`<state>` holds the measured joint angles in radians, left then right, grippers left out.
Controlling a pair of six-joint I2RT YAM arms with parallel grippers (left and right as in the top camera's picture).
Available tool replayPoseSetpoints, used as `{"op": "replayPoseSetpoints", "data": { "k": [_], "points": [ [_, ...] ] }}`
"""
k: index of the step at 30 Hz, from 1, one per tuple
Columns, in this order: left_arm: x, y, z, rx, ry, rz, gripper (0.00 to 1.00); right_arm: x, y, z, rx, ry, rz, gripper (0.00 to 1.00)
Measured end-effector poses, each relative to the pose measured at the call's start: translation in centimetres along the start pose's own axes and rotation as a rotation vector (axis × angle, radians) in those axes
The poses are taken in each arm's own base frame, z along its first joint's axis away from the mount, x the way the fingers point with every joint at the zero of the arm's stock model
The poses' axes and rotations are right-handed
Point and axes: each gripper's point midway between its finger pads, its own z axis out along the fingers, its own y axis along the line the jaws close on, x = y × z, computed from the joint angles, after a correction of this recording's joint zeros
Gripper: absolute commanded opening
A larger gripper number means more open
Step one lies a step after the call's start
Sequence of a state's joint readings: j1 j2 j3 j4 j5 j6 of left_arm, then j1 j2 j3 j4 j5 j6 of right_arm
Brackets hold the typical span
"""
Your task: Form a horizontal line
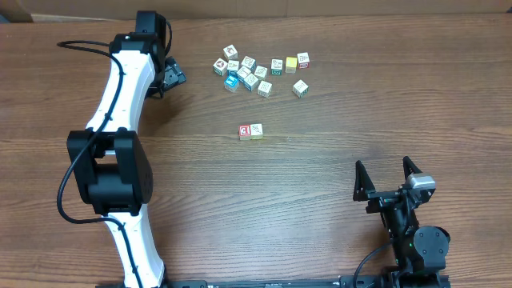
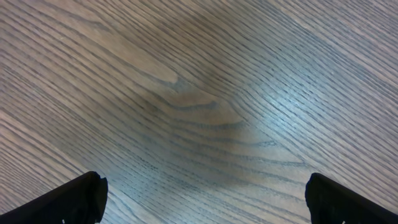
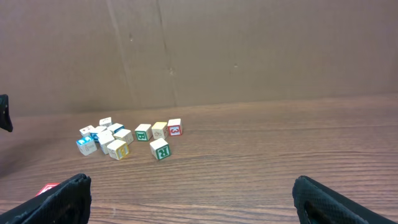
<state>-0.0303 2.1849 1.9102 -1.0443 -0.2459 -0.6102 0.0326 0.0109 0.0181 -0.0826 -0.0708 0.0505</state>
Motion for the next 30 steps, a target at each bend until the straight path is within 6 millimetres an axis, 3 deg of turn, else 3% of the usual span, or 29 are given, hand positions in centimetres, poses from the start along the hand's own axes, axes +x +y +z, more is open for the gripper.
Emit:
{"op": "replayPoseSetpoints", "data": {
  "k": [19, 30],
  "points": [
    [0.0, -0.1, 0.0, 0.003, 0.002, 0.000, 1.00, -0.7, 0.2, 0.0, -0.011, -0.027, -0.001, 1.00],
    [0.0, -0.1, 0.0, 0.003, 0.002, 0.000, 1.00, 1.2, 0.3, -0.2, -0.018, 0.068, 0.008, 1.00]
  ]
}}
